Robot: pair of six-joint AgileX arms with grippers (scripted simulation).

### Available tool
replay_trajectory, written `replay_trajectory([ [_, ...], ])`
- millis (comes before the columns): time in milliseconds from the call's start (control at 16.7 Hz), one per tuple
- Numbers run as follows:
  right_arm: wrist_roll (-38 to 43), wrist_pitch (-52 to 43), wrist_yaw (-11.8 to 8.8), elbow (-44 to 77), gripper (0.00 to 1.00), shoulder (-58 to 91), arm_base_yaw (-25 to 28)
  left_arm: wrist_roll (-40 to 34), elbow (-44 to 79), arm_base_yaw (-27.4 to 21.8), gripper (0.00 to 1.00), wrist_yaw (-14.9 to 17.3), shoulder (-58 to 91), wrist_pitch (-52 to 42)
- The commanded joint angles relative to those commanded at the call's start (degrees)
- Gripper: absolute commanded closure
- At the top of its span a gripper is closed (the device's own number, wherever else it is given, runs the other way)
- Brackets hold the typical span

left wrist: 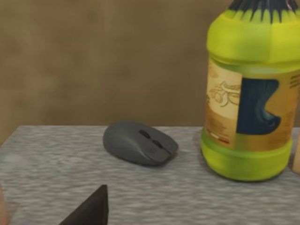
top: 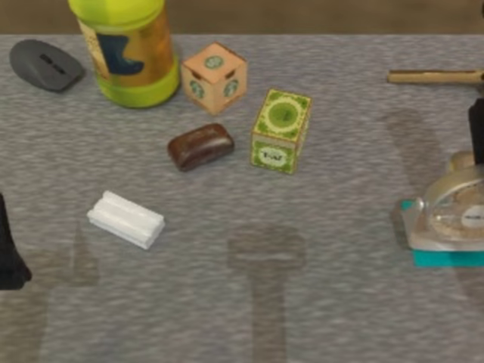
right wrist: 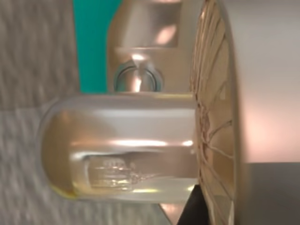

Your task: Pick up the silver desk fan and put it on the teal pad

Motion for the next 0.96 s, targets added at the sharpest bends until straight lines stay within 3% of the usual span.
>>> replay_trajectory([
  [600,0.0,0.0,0.0,0.0,0.02,0.0,0.0,0.0,0.0,0.0,0.0,0.0,0.0,0.0],
  [960,0.0,0.0,0.0,0.0,0.0,0.0,0.0,0.0,0.0,0.0,0.0,0.0,0.0,0.0],
])
